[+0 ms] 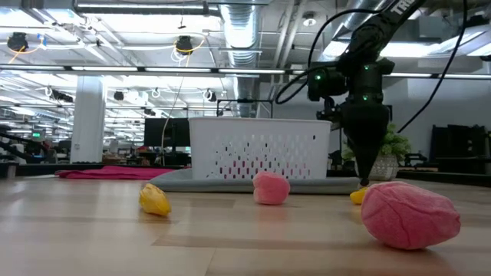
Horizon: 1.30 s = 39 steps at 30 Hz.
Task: Pick and placing Produce into tupperware
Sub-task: Put the blueberry into the white basket
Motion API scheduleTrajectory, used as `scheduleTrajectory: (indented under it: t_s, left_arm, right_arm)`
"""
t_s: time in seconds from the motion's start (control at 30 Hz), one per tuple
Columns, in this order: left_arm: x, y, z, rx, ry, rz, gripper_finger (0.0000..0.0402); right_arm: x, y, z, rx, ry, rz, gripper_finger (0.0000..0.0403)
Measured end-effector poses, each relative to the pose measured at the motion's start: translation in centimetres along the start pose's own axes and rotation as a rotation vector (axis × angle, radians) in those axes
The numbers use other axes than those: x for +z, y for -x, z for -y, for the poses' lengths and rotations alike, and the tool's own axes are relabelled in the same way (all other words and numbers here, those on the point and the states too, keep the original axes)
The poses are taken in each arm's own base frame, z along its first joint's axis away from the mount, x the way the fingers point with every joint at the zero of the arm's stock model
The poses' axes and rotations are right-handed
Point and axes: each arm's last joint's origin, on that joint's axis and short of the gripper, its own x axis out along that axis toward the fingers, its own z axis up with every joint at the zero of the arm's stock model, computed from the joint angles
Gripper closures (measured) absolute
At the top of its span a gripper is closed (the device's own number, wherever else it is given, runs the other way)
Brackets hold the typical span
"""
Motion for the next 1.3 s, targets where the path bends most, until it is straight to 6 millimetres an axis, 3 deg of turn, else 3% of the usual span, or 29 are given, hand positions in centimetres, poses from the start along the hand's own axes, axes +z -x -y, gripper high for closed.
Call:
scheduleTrajectory:
  t_s: [0.23, 0.6, 0.9, 1.3]
  left_arm:
    - [0.0, 0.0, 0.0, -0.003, 0.005, 0.004, 0.0178]
    - [0.1, 0.0, 0.1, -0.004, 0.006, 0.005, 0.0178]
    - [0.1, 0.0, 0.1, -0.004, 0.002, 0.005, 0.0178]
    - [0.1, 0.0, 0.1, -0.007, -0.004, 0.008, 0.0178]
  right_arm:
    - [0.0, 0.0, -0.1, 0.000, -0.002, 0.005, 0.0160]
    - [0.1, 0.0, -0.2, 0.002, -0.007, 0.014, 0.0203]
    - [-1.1, -1.2, 0.0, -0.001, -0.003, 0.000, 0.0217]
    - [-0.9, -1.3, -0.1, -0.016, 0.024, 0.016, 0.0300]
